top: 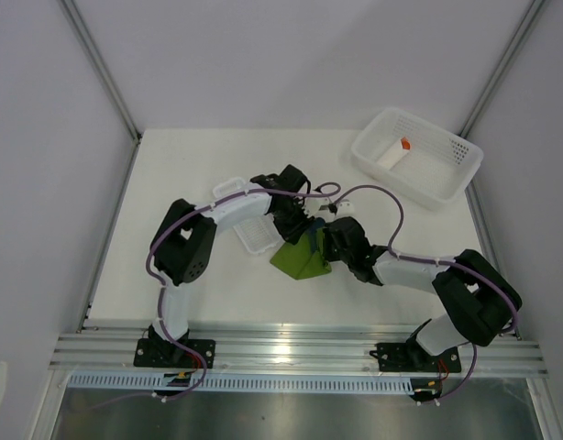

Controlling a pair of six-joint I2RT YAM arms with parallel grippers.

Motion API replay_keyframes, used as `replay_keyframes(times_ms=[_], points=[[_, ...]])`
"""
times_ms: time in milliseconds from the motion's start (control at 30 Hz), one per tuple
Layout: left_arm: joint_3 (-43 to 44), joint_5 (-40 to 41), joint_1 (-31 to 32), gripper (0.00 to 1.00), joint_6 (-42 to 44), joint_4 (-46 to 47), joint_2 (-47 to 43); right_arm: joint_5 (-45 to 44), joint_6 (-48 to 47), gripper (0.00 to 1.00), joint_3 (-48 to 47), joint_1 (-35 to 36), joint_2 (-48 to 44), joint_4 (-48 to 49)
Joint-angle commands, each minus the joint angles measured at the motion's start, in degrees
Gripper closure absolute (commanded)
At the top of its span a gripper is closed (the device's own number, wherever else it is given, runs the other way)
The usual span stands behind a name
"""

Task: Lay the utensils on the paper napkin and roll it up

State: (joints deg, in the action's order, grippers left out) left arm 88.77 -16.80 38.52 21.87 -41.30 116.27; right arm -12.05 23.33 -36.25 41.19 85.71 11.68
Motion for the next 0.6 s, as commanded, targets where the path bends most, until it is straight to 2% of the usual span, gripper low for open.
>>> replay_keyframes(times_ms=[0,133,367,567], points=[[0.88,-1.57,-0.38,0.60,-1.56,-0.63,0.89,-3.77,-1.53,0.92,-1.11,0.29,-0.81,1.41],[0.88,-2.54,-0.55,0.59,-2.44,-0.45,0.45,-0.96,-2.24,0.92,-1.02,1.26,1.03,4.31],[0.44,-3.15,-1.26,0.48,-4.64,1.83,-1.22,-5.96,-2.50,0.92,-0.67,4.60,1.74,4.31],[0.26,-2.46,-1.78,0.44,-7.63,4.29,-2.80,-6.14,-3.03,0.92,0.04,5.22,2.18,5.37]])
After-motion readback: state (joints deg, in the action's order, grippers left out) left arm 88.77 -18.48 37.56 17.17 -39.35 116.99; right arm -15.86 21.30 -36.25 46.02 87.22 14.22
